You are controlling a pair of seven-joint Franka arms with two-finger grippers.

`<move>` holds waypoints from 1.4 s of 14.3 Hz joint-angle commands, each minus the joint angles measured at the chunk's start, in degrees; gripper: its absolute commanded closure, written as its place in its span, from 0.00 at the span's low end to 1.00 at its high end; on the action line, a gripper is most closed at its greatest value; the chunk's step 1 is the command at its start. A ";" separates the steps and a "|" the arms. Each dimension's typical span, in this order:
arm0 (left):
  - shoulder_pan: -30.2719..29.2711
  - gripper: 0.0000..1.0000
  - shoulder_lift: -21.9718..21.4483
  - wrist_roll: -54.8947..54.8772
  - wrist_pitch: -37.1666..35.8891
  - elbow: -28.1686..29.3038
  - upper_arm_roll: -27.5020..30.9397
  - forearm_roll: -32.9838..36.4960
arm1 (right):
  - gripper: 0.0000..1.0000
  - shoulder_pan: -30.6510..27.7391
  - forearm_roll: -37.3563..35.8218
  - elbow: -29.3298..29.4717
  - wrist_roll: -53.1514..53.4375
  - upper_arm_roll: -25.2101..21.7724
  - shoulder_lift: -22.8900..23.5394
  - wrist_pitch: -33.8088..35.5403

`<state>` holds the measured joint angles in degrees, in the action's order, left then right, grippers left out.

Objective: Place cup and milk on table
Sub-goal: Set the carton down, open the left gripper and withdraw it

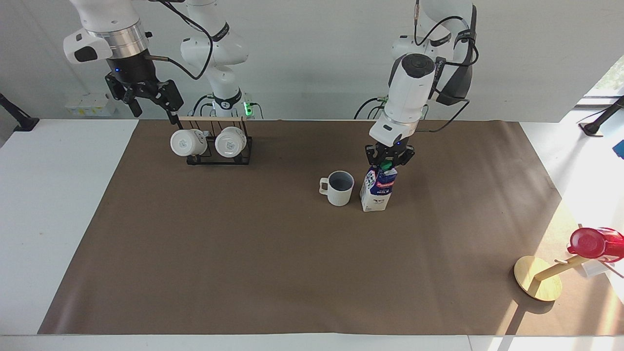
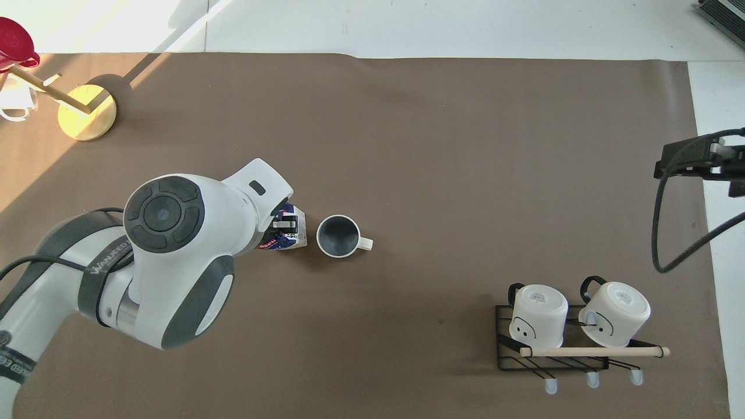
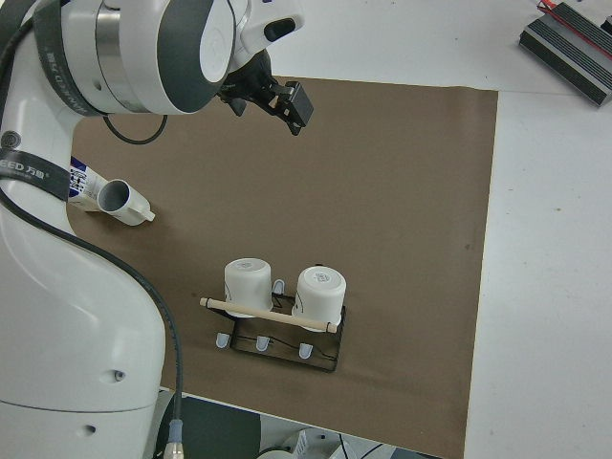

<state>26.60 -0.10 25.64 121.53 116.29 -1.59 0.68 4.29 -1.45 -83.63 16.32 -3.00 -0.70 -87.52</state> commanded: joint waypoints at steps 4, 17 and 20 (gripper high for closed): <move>0.74 0.00 -2.01 1.78 -3.20 -1.14 0.98 1.25 | 0.00 -0.59 0.66 0.84 -0.94 0.19 0.26 1.12; -16.47 0.00 -7.90 -19.03 -37.40 -22.68 2.65 0.99 | 0.00 -0.51 0.74 0.75 -1.02 0.45 0.17 1.56; -17.72 0.00 -7.90 -20.28 -39.52 -25.41 2.82 1.08 | 0.00 -0.51 0.74 0.75 -1.20 0.45 0.17 1.47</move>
<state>9.29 -8.53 6.07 84.39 93.44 1.73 0.96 4.30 -1.43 -83.63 16.32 -2.85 -0.70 -87.20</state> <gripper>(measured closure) 0.000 0.000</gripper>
